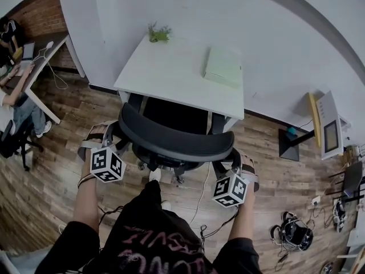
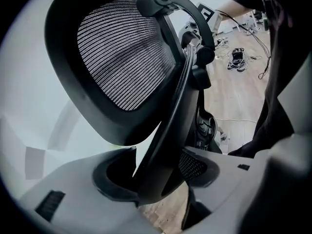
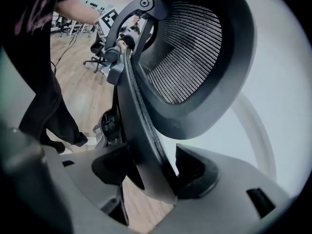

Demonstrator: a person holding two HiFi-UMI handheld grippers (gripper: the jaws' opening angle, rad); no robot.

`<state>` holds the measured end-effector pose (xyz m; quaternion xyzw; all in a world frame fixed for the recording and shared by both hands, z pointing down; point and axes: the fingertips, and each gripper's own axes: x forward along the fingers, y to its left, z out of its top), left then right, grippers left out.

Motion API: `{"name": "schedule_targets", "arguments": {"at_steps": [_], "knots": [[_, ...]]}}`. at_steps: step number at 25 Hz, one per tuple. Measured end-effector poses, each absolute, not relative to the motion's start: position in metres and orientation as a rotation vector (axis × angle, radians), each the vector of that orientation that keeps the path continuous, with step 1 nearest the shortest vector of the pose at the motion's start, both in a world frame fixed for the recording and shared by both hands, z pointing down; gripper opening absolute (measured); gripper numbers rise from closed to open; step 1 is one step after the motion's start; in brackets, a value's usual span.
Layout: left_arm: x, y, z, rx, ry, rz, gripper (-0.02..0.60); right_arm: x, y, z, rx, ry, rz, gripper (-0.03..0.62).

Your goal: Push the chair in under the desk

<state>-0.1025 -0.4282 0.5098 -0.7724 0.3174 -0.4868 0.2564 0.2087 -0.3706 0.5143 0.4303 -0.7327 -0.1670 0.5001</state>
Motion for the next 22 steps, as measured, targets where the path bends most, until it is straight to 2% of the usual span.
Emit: {"name": "schedule_targets", "arguments": {"at_steps": [22], "knots": [[-0.085, -0.568, 0.512, -2.1, 0.83, -1.298, 0.275, 0.225, -0.502, 0.515, 1.084, -1.733, -0.407, 0.275]]}}
